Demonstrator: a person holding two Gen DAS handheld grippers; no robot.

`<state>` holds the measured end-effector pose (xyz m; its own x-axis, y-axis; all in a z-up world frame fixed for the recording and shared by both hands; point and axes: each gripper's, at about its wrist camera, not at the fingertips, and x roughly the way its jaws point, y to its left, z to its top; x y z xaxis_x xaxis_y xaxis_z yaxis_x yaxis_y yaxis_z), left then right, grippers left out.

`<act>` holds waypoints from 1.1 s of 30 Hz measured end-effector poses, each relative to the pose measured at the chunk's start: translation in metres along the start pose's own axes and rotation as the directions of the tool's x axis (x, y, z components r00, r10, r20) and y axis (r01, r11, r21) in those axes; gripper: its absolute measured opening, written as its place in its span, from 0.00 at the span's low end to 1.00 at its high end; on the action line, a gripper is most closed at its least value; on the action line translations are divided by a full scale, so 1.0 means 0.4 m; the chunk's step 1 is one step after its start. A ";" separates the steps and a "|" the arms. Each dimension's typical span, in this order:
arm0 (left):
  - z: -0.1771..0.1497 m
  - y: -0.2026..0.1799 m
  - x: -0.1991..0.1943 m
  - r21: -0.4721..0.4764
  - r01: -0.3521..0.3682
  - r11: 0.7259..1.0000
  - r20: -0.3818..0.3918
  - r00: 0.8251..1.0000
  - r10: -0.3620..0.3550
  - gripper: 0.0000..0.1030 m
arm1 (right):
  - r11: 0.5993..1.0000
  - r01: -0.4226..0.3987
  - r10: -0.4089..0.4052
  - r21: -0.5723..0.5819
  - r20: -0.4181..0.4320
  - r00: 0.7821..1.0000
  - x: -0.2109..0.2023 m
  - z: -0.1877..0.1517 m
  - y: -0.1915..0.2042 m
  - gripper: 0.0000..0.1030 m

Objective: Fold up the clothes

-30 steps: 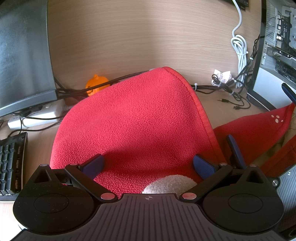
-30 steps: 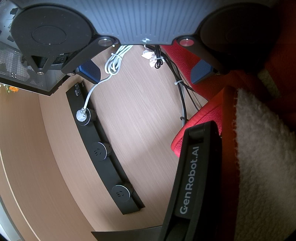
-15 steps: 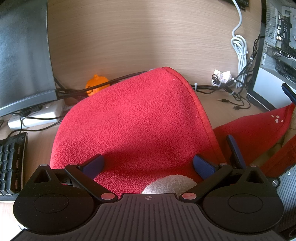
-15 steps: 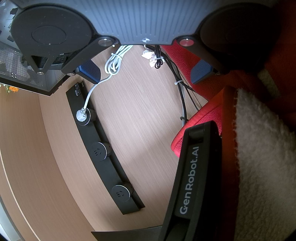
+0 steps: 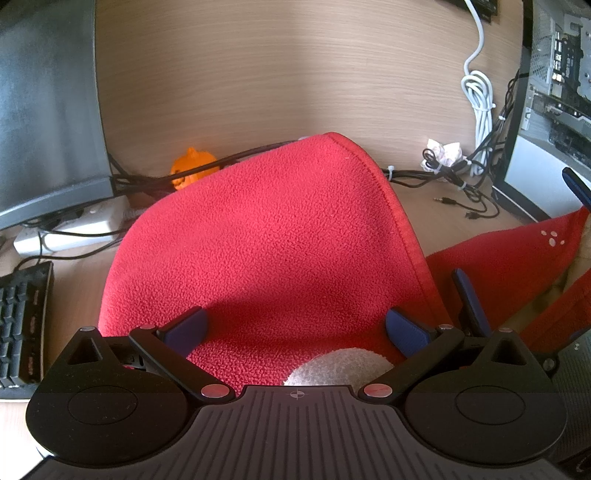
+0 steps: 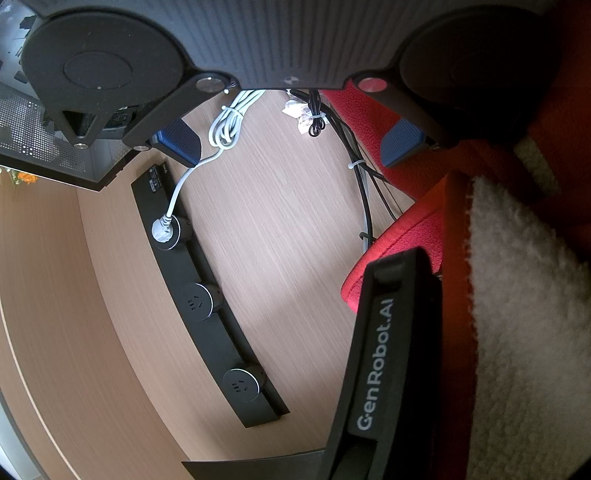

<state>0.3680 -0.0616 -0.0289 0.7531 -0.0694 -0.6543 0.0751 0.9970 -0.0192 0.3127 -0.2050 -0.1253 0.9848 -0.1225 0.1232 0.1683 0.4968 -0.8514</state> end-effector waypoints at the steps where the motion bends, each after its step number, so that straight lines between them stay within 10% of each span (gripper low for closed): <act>1: 0.002 0.004 0.003 -0.007 0.007 1.000 -0.005 1.000 -0.007 1.00 | 1.000 -0.008 0.008 0.003 0.007 1.000 0.002 0.000 0.000 1.00; 8: -0.002 -0.004 0.000 0.012 -0.015 1.000 0.008 1.000 0.015 1.00 | 0.999 -0.036 0.036 0.006 0.065 0.997 0.004 -0.012 -0.004 1.00; 12: 0.000 0.005 0.001 0.003 -0.003 1.000 0.007 1.000 0.003 1.00 | 0.972 -0.235 0.235 0.000 -0.054 0.970 0.047 0.015 -0.055 1.00; 14: 0.002 0.011 0.002 -0.004 0.007 1.000 0.004 1.000 -0.007 1.00 | 0.925 -0.369 0.380 0.095 -0.148 0.913 0.082 0.030 -0.104 1.00; 18: 0.009 0.000 0.009 0.024 -0.010 1.000 -0.005 1.000 0.010 1.00 | 0.698 -0.526 0.687 0.486 -0.245 0.684 0.189 0.003 -0.242 1.00; 19: 0.010 -0.005 0.010 0.035 -0.019 0.999 -0.001 1.000 0.019 1.00 | 0.661 -0.507 0.711 0.553 -0.245 0.659 0.203 -0.011 -0.275 1.00; 22: 0.017 -0.006 0.014 0.044 -0.018 0.999 -0.014 1.000 0.019 1.00 | 0.594 -0.439 0.712 0.674 -0.187 0.676 0.199 -0.043 -0.378 1.00; 27: 0.043 -0.005 0.022 0.024 -0.014 1.000 -0.095 0.995 0.016 1.00 | 0.549 -0.282 0.575 0.787 -0.111 0.810 0.116 -0.087 -0.484 1.00; 31: 0.045 -0.015 0.026 0.035 -0.034 0.999 -0.120 0.992 0.038 1.00 | 0.470 -0.233 0.632 0.851 -0.141 0.762 0.093 -0.130 -0.493 1.00; 33: 0.040 -0.005 0.018 0.041 -0.010 0.999 -0.130 0.991 0.016 1.00 | 0.422 -0.208 0.621 0.883 -0.114 0.775 0.055 -0.163 -0.517 1.00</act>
<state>0.3836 -0.0647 -0.0216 0.6627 -0.0486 -0.7473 0.0939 0.9954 0.0185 0.2966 -0.3664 0.0203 0.8633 0.1153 -0.4914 -0.0954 0.9933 0.0654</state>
